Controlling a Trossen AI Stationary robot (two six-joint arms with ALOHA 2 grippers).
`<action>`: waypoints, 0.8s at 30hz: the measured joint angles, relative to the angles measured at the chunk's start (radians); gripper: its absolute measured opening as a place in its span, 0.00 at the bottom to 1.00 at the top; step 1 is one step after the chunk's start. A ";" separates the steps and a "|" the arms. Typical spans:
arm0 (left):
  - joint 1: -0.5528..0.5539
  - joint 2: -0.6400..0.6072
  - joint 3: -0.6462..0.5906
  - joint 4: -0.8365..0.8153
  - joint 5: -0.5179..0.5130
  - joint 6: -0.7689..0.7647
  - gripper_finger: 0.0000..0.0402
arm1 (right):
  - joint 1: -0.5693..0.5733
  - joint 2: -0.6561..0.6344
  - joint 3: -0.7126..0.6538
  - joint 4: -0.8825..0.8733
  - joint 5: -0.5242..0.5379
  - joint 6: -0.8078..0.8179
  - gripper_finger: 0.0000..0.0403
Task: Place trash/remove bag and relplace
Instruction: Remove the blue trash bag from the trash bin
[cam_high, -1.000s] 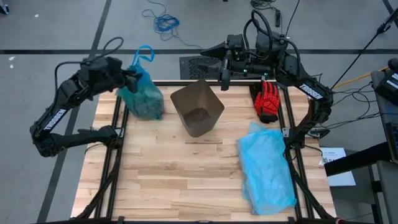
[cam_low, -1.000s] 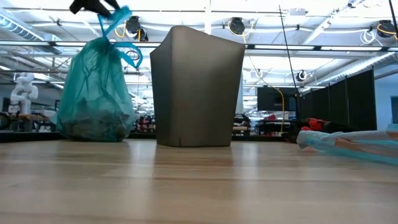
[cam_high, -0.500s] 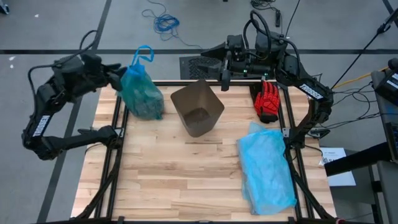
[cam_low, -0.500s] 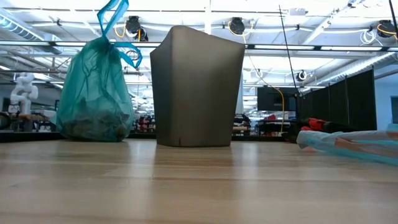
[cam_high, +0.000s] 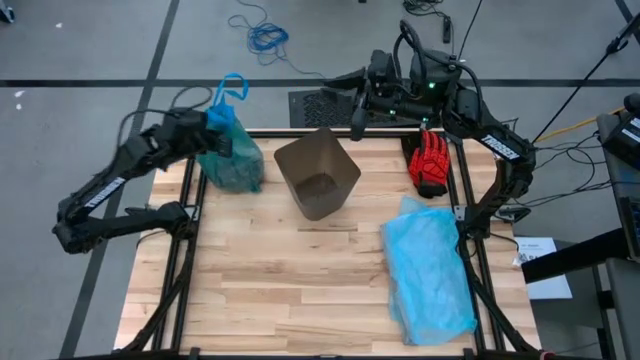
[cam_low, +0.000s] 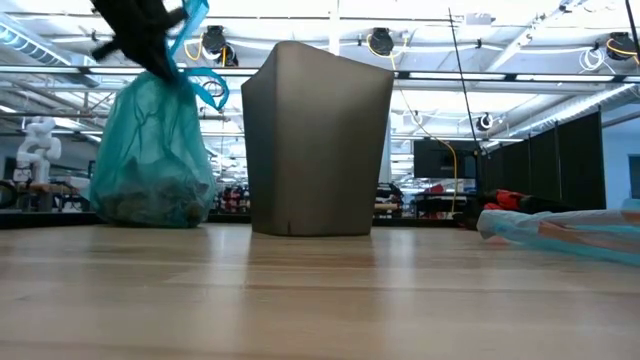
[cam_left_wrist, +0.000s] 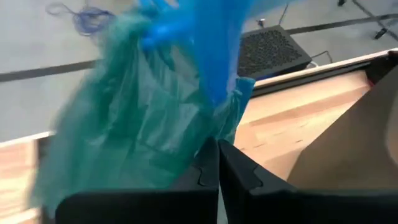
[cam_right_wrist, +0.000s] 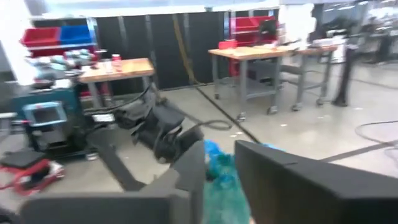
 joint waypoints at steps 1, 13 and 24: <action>0.000 0.001 -0.033 0.046 0.003 -0.001 0.01 | 0.001 0.000 0.000 0.000 0.011 -0.010 0.14; 0.009 0.004 -0.388 0.331 -0.031 -0.106 0.00 | 0.002 0.000 0.000 -0.012 0.033 -0.023 0.00; 0.010 0.004 -0.645 0.486 -0.034 -0.121 0.00 | 0.002 0.000 0.000 -0.054 0.034 0.000 0.00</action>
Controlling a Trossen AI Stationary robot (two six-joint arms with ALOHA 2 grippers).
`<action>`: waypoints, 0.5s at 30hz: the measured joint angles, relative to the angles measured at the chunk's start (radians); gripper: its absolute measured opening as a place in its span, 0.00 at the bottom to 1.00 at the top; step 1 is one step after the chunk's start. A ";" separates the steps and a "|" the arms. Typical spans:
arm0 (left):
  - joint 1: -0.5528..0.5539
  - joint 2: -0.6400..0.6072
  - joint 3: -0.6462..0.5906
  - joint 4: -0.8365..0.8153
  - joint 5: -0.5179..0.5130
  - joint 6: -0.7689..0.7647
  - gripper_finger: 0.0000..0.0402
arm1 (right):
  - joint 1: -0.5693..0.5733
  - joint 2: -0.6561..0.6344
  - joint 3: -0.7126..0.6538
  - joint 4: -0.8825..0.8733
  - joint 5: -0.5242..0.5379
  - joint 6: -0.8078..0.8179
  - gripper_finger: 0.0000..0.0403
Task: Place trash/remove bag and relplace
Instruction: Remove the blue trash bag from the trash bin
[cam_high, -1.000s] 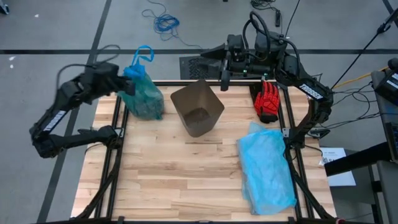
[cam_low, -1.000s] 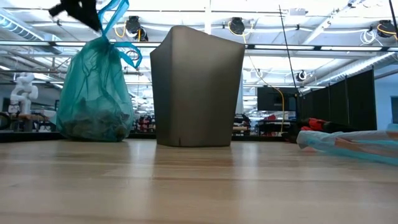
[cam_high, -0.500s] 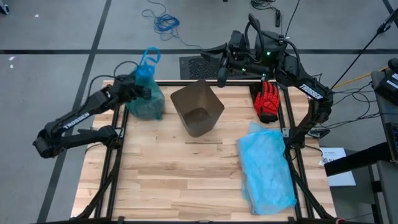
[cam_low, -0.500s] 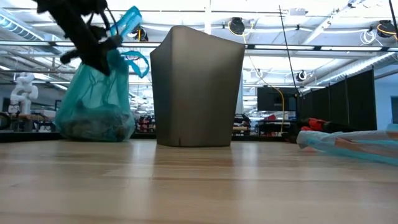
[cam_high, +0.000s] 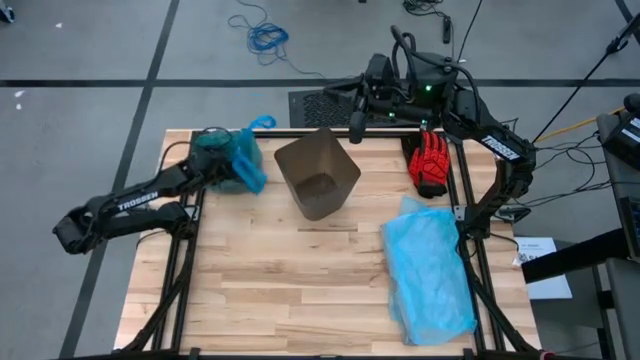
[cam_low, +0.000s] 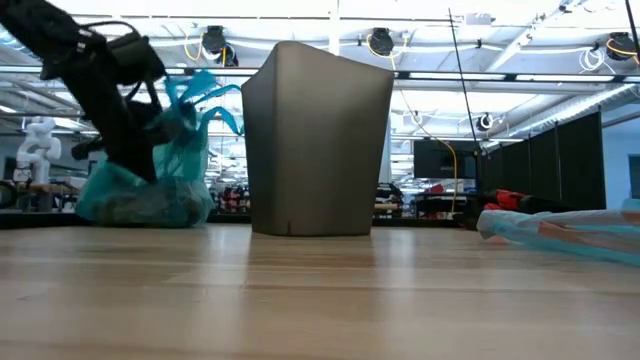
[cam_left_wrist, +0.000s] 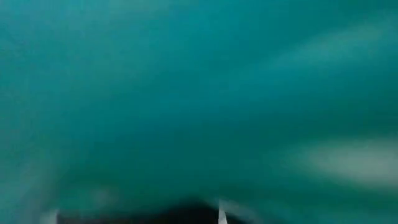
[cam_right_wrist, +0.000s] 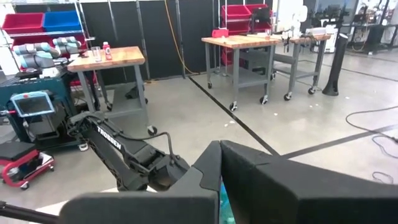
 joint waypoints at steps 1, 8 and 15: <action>0.000 0.000 -0.019 0.017 -0.001 -0.016 0.00 | 0.000 0.000 0.000 -0.003 0.000 0.002 0.00; 0.029 0.000 -0.130 0.171 0.008 -0.090 0.00 | 0.000 0.000 0.000 -0.019 0.000 0.007 0.00; 0.040 0.000 -0.133 0.307 0.157 -0.087 0.01 | 0.000 0.000 0.000 -0.050 0.000 0.007 0.00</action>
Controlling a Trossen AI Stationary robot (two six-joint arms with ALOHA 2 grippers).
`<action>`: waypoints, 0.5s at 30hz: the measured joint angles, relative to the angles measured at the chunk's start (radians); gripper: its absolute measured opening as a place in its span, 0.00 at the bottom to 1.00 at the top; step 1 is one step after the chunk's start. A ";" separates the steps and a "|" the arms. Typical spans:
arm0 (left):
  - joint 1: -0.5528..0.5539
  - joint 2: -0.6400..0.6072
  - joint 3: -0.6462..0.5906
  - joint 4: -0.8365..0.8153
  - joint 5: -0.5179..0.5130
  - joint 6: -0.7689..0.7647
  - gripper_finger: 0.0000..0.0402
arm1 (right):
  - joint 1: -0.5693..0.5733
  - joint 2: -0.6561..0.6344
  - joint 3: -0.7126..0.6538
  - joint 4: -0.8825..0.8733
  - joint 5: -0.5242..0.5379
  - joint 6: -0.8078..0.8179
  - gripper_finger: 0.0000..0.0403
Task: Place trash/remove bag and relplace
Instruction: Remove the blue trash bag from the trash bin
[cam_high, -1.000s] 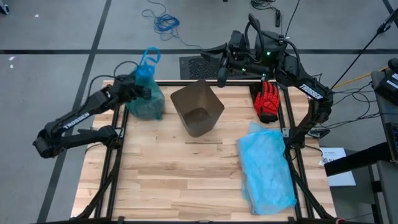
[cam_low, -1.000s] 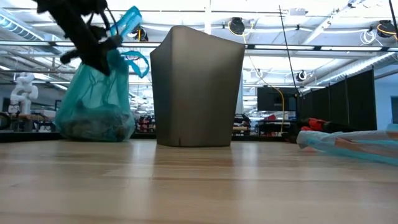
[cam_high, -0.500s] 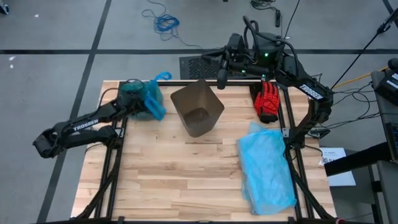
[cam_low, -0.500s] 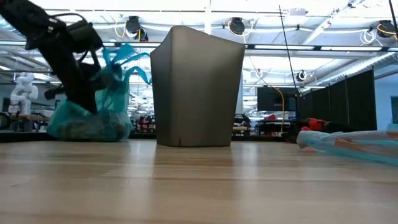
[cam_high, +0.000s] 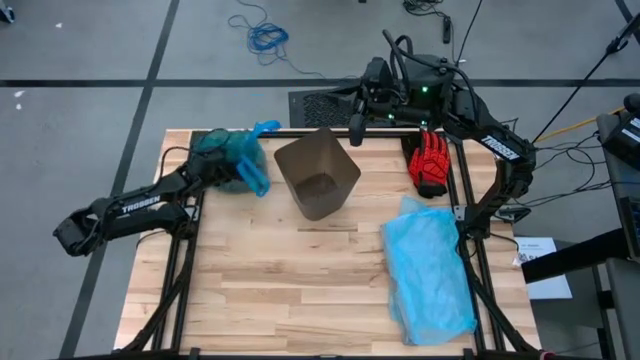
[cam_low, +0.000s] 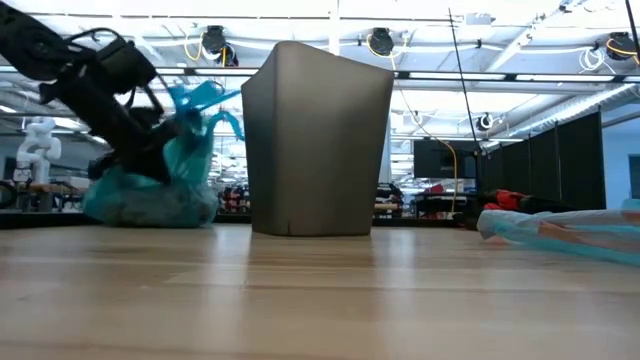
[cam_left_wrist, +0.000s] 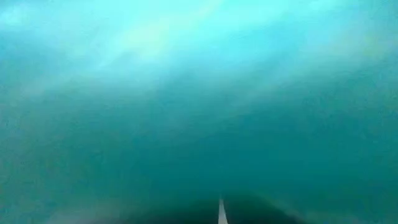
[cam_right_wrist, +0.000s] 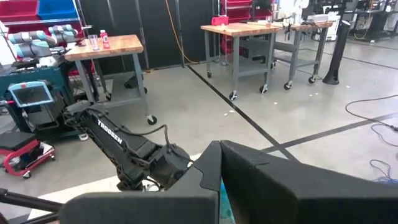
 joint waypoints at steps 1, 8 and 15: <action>0.000 0.000 0.007 0.028 0.046 0.002 0.02 | 0.000 0.000 0.000 0.000 -0.001 0.000 0.00; 0.000 -0.004 0.124 0.098 0.283 -0.030 0.17 | 0.000 0.000 0.000 0.001 -0.005 0.036 0.00; 0.000 -0.005 0.273 0.095 0.366 -0.027 0.32 | 0.000 0.000 0.000 -0.008 -0.006 0.035 0.00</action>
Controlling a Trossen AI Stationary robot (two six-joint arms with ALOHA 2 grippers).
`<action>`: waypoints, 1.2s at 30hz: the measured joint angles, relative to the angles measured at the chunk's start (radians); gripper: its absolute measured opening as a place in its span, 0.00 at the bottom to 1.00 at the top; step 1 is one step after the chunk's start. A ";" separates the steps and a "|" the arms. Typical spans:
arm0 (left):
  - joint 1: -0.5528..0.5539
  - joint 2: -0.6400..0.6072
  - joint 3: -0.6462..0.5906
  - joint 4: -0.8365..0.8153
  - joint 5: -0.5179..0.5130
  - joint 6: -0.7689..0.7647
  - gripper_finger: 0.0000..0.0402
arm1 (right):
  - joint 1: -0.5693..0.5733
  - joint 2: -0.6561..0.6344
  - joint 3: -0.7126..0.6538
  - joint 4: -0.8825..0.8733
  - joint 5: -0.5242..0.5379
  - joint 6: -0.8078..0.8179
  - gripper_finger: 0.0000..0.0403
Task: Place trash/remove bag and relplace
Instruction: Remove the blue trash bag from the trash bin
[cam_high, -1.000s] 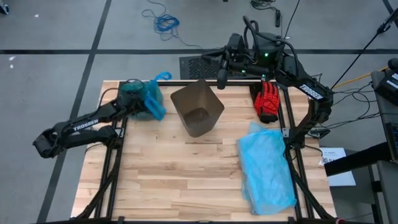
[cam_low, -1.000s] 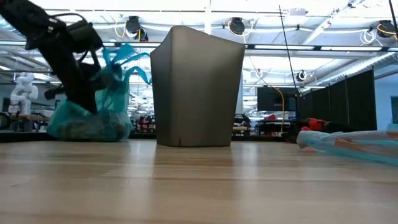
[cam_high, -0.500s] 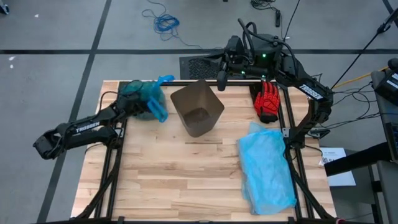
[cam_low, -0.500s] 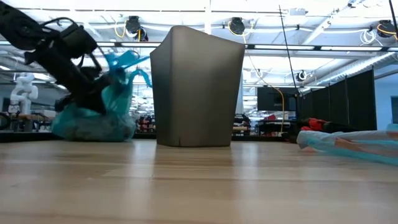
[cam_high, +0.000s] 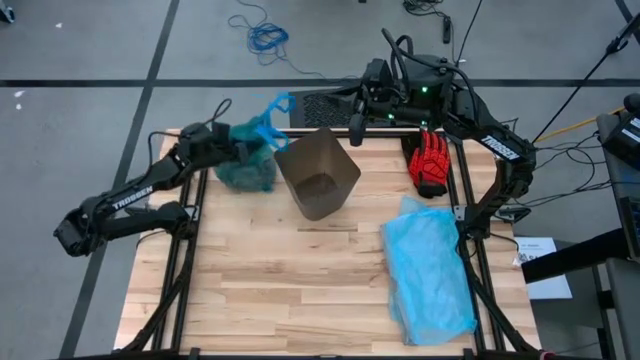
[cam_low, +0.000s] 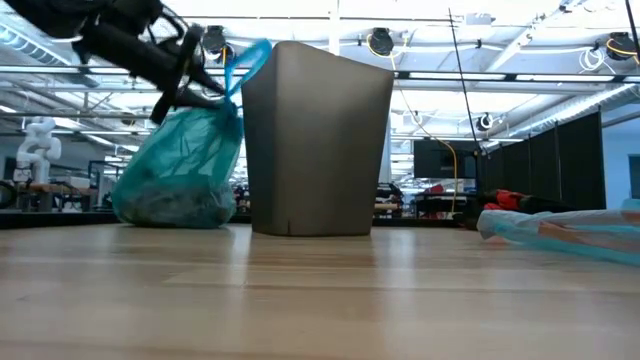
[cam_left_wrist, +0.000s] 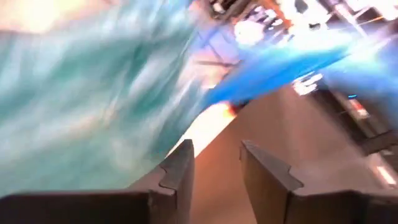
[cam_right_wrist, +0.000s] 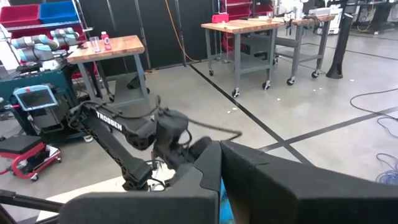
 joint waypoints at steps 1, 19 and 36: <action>0.000 0.000 0.022 -0.009 0.008 0.011 0.33 | 0.000 0.000 0.000 0.000 0.000 0.000 0.00; 0.019 0.193 0.080 -0.441 -0.422 0.248 0.02 | 0.000 0.000 0.000 -0.002 0.000 0.022 0.00; 0.108 0.391 0.019 -0.420 -0.354 0.364 0.00 | 0.011 0.000 0.000 -0.071 -0.005 0.063 0.00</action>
